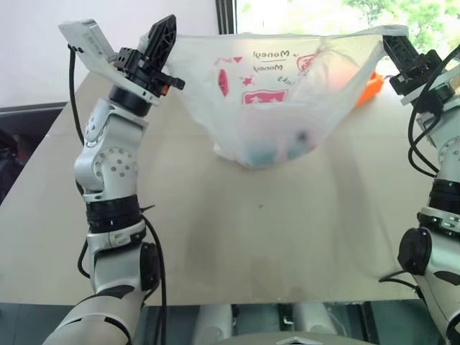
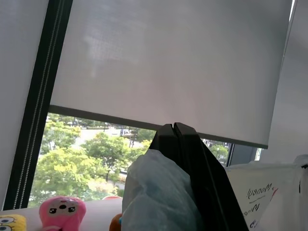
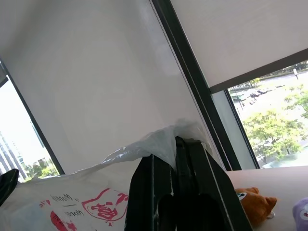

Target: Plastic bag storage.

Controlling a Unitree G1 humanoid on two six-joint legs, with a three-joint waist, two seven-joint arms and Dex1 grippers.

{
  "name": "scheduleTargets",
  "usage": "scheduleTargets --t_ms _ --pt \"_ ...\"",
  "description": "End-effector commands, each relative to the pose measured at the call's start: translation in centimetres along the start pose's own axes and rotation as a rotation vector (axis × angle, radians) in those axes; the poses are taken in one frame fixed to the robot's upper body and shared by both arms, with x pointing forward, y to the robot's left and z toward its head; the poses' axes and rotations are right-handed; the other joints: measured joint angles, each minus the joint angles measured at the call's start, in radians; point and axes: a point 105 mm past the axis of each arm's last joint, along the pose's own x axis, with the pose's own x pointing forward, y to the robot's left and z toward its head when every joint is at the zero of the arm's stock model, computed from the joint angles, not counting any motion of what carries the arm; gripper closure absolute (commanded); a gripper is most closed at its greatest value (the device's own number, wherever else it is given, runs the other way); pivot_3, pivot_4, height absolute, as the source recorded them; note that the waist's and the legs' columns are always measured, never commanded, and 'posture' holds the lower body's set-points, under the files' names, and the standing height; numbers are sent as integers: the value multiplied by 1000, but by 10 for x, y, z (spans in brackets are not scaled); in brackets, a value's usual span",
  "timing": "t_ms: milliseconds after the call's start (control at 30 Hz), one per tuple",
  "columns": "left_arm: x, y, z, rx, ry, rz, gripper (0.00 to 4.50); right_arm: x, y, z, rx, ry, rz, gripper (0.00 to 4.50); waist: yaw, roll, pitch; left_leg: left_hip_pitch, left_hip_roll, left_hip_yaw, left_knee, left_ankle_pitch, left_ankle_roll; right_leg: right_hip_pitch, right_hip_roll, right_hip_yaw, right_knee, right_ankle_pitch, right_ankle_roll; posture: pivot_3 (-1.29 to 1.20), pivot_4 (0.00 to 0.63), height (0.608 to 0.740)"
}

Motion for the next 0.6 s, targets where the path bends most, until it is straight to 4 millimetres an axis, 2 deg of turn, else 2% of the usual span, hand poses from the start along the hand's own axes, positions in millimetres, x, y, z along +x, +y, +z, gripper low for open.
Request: scheduleTargets --t_ms 33,200,300,433,467,533,600 --pt "-2 11 28 115 -71 16 4500 -15 -1 45 -74 -131 -21 4433 0 0 0 0 0 0 0 0 0 0 0 0 0 0 0 0 150 740" --pt "-12 12 15 134 14 -3 4500 -30 -3 37 -93 -46 -19 4433 2 0 0 -1 0 0 0 0 0 0 0 0 -1 0 0 0 150 740" --pt "-28 12 0 151 90 -1 4500 -48 -8 25 -90 42 -51 4433 1 0 0 0 0 0 -1 0 0 0 -1 0 -1 0 0 0 150 740" --pt "-57 7 -20 209 207 -23 4500 -92 -4 -21 -93 356 -29 4433 3 0 0 0 0 0 -2 0 0 0 -1 0 -1 0 0 0 150 740" --pt "-64 7 -24 239 238 -24 3984 -102 -2 -31 -91 426 -17 4500 4 0 0 -1 0 0 -2 0 0 0 -1 0 -2 0 0 0 150 740" --pt "-87 -3 -44 247 347 -65 3215 -129 3 -50 -130 591 4 3852 5 0 0 0 0 0 -2 0 0 0 -1 1 -2 0 1 0 150 740" --pt "-113 -23 -64 197 464 -138 2318 -155 7 -66 -169 749 29 3140 -1 0 0 2 0 1 -3 0 0 1 -1 2 -1 -1 1 0 150 740"
